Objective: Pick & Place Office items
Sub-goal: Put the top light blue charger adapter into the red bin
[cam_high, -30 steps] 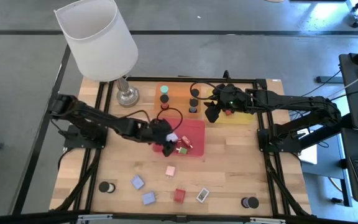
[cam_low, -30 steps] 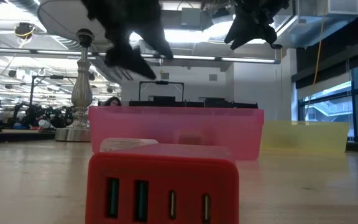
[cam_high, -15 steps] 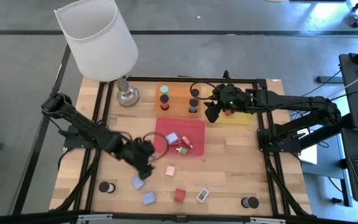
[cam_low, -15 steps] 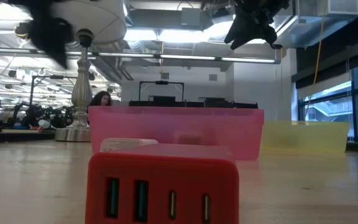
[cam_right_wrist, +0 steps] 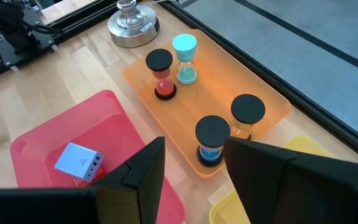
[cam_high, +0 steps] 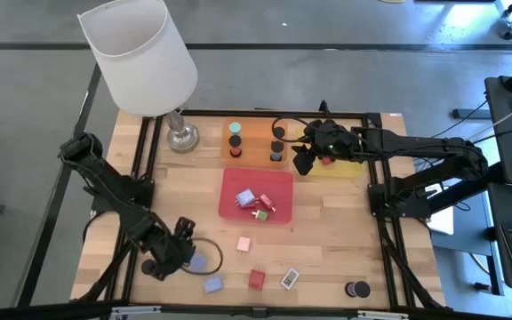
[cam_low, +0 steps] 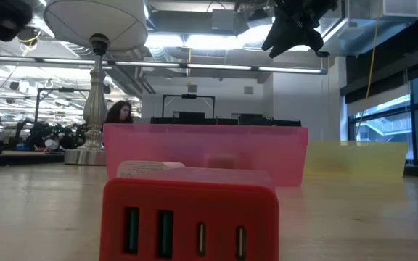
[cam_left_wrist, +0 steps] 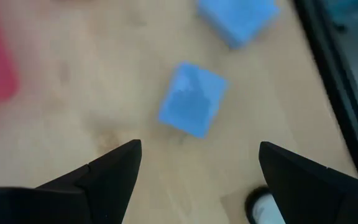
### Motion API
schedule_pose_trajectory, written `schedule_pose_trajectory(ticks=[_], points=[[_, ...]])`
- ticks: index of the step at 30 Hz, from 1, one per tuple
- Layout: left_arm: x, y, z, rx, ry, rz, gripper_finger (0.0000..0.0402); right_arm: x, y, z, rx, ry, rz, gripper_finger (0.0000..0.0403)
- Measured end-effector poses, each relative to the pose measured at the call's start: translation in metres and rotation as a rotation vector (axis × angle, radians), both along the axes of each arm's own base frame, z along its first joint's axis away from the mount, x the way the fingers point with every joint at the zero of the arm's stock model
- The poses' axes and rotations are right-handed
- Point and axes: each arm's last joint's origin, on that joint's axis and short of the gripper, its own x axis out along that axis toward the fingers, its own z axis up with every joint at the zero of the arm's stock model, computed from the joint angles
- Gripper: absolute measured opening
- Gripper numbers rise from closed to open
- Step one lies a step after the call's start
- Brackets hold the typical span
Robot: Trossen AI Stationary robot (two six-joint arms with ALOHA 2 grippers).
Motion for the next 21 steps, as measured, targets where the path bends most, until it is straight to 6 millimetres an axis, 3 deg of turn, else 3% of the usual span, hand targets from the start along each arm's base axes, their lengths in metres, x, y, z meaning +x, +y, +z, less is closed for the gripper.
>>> schedule_pose_trajectory(ticks=[6,21], points=[[-0.002,-0.011,-0.019,-0.026,-0.134,-0.226,0.0322,0.000,0.000,0.000,0.000,0.000,0.000,0.0167],[0.003,-0.002,-0.046,-0.047,-0.268,-0.252,0.0322,0.000,0.000,0.000,0.001,0.000,0.001,0.0166]])
